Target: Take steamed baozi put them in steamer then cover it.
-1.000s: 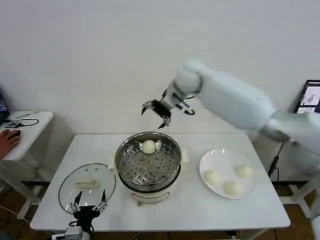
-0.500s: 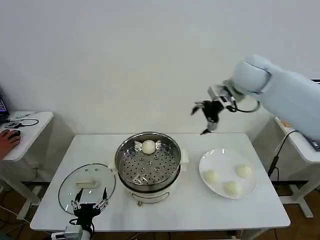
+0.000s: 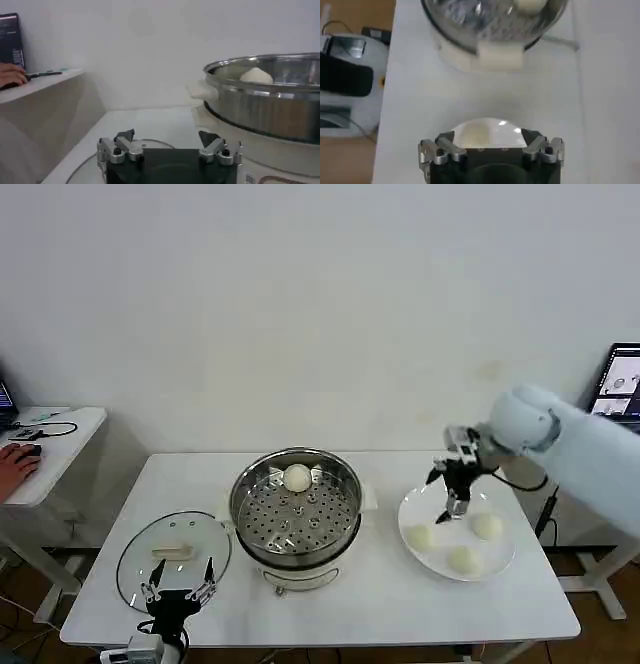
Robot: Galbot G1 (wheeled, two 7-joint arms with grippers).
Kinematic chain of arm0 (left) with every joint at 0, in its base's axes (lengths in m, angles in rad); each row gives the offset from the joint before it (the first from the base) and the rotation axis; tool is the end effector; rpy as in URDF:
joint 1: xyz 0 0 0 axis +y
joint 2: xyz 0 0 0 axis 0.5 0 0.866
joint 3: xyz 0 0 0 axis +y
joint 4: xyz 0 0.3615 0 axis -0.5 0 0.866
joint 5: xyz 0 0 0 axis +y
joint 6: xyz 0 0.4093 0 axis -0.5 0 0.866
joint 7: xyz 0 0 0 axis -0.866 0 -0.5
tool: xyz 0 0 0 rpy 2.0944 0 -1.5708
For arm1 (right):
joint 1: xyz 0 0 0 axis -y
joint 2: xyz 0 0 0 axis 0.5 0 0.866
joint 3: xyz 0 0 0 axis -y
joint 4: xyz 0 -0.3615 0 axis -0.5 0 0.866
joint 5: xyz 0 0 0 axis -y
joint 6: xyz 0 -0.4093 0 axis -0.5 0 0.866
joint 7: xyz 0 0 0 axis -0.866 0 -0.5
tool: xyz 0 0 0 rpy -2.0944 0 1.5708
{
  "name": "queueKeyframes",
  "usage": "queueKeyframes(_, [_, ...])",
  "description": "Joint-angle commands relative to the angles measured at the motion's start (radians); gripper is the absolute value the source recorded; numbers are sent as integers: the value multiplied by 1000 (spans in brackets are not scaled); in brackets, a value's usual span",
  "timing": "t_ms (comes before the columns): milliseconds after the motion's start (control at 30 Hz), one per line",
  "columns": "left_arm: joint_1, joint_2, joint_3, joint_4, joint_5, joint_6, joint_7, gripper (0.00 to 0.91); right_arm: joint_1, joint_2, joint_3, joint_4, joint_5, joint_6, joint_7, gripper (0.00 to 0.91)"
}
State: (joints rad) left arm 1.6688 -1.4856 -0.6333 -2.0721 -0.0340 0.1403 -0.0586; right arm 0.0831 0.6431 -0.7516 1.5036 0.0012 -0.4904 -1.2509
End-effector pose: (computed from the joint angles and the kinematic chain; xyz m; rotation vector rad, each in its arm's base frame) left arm 0.1964 0.0532 -0.3385 0.1661 -2.8814 -0.1459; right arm 0.5445 -0.0770 -0.1252 1.2987 -1.4322 1.2182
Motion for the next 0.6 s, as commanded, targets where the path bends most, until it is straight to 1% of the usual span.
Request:
queueKeyframes(33, [2,2,-3,17,0,0,-1,907,-179,70,91,-88,-205,-1,-10,907])
queueKeyframes(200, [-2,2,-8,24,0,0,0,907,-191,101,101,-140,-263,34,-9,907])
queueKeyframes(400, [-10,-4,-7,34,0,0,-7,907,-221,140,140,-182,-303,36,1,907])
queueKeyframes(600, [-14,-5,-6,39,1,1,-7,907,-217,194,143,-256,-325,52,11,907])
